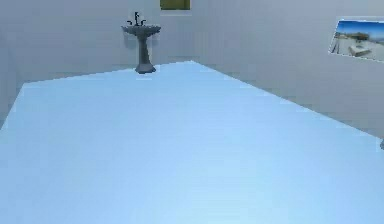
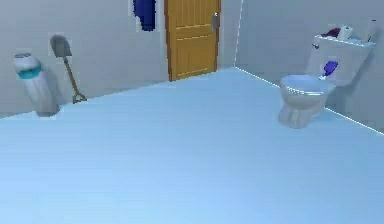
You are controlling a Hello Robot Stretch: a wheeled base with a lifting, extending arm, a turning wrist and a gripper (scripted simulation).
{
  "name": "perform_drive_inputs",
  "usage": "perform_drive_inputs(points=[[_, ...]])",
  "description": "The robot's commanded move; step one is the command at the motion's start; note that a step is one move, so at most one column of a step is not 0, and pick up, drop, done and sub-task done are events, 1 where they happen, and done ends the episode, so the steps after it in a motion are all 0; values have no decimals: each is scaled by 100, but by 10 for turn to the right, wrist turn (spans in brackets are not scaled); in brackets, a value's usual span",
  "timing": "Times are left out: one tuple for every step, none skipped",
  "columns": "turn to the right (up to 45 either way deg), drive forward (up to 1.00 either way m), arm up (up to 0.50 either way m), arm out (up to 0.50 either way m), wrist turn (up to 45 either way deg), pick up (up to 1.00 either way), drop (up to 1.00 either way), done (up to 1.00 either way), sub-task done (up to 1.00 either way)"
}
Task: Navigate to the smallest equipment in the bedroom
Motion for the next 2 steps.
perform_drive_inputs(points=[[-450, 0, 0, 0, 0, 0, 0, 0, 0], [-450, 0, 0, 0, 0, 0, 0, 0, 0]])
